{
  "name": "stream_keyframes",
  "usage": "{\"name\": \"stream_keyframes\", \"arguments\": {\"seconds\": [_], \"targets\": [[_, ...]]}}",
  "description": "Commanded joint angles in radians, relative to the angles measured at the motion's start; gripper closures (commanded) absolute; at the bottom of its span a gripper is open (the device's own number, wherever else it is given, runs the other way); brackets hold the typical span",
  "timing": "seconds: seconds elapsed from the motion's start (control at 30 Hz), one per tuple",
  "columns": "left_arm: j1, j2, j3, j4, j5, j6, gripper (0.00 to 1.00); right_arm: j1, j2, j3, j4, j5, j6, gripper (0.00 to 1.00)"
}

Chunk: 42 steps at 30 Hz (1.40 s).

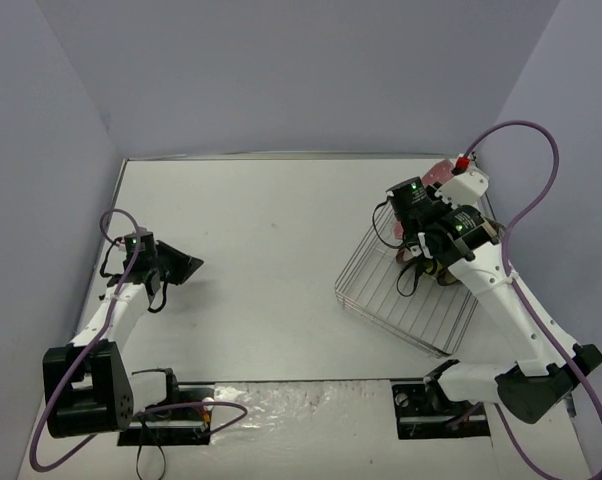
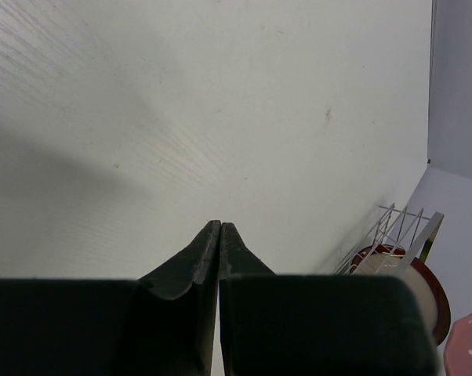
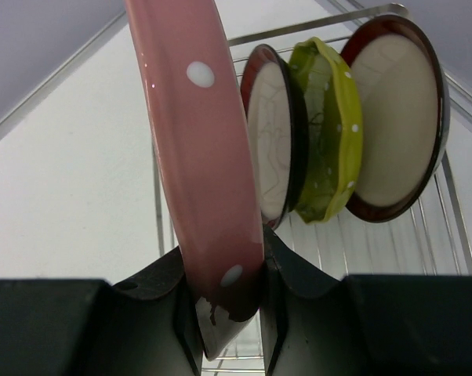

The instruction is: Load the plates into the dish rack

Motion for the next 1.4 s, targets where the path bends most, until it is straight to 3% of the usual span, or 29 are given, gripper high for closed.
{"name": "stream_keyframes", "arguments": {"seconds": [0.0, 0.43, 1.37], "targets": [[0.005, -0.005, 0.019, 0.055, 0.023, 0.0, 1.0, -0.03, 0.004, -0.013, 0.075, 0.142, 0.103, 1.0], [0.005, 0.015, 0.013, 0.062, 0.031, -0.005, 1.0, -0.088, 0.091, -0.047, 0.077, 0.163, 0.134, 1.0], [0.005, 0.034, 0.015, 0.065, 0.037, -0.006, 1.0, -0.171, 0.197, -0.1, 0.244, 0.062, 0.032, 1.0]]}}
